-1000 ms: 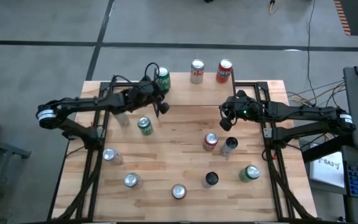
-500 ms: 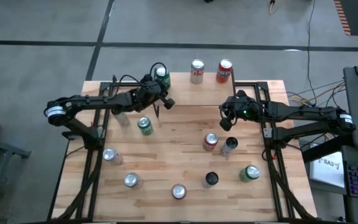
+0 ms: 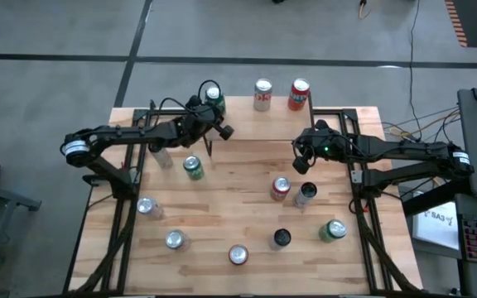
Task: Place canned beverage on shelf
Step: Adjust the green soda can on the shelf
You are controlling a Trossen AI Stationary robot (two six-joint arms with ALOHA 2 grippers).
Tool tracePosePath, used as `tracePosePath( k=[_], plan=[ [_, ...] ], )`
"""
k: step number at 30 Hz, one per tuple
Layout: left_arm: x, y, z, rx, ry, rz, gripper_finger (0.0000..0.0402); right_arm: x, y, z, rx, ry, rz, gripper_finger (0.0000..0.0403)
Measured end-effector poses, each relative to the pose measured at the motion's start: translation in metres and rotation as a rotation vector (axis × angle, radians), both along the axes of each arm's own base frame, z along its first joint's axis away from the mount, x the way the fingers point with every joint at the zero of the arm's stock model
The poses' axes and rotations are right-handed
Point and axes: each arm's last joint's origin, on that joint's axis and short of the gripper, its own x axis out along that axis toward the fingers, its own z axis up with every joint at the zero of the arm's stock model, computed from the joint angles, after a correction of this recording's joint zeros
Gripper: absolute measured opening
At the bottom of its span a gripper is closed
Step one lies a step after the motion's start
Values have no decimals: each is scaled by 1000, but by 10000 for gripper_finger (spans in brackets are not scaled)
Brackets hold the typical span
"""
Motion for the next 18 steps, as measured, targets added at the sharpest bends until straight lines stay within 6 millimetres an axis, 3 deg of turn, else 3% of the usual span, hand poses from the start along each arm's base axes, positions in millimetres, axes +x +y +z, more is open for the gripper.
tracePosePath(
  k=[11,18],
  plan=[
    [0,0,3,15,-10,-6,0,0,0,0,0,0,0,18],
    [-17,-16,8,5,204,-107,0,0,0,0,0,0,0,18]
  ],
)
